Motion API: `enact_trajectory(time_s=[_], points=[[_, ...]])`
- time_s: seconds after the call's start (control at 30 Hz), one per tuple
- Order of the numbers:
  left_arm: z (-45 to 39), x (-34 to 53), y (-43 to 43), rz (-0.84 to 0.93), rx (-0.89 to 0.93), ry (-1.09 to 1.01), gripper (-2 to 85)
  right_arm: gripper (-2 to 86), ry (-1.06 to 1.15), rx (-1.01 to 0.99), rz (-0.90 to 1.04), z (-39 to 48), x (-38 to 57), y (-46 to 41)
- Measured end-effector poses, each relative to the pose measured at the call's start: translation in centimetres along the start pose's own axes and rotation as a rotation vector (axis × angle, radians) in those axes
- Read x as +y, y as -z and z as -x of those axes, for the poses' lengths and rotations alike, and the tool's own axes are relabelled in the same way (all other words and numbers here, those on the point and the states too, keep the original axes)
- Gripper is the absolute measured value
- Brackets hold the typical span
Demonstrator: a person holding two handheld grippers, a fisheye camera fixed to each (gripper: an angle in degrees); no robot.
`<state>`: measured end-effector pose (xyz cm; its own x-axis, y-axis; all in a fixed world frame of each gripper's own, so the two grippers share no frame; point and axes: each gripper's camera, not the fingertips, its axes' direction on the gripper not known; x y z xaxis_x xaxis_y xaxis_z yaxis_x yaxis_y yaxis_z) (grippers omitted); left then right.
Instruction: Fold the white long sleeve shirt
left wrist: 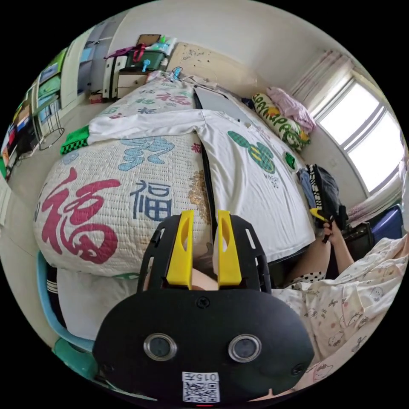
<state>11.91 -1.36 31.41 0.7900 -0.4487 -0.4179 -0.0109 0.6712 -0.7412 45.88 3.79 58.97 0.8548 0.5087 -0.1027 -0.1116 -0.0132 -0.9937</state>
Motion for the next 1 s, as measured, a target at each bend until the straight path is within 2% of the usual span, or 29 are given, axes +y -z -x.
enact_trajectory(time_s=[0.27, 0.57, 0.8, 1.0], points=[[2.4, 4.5, -9.4, 0.155, 0.05, -0.031, 9.5, 11.3, 0.028, 0.066, 0.035, 5.8, -1.2, 6.8], [5.2, 6.3, -18.8, 0.365, 0.187, -0.039, 9.8, 11.2, 0.001, 0.016, 0.039, 8.7, -4.8, 10.8], [5.2, 7.6, -21.5, 0.368, 0.226, -0.027, 4.9, 2.1, 0.026, 0.089, 0.093, 12.5, -8.3, 9.8], [4.4, 9.3, -21.1, 0.302, 0.213, -0.011, 1.3, 0.2, -0.004, 0.129, -0.016, 13.8, -9.6, 12.1]])
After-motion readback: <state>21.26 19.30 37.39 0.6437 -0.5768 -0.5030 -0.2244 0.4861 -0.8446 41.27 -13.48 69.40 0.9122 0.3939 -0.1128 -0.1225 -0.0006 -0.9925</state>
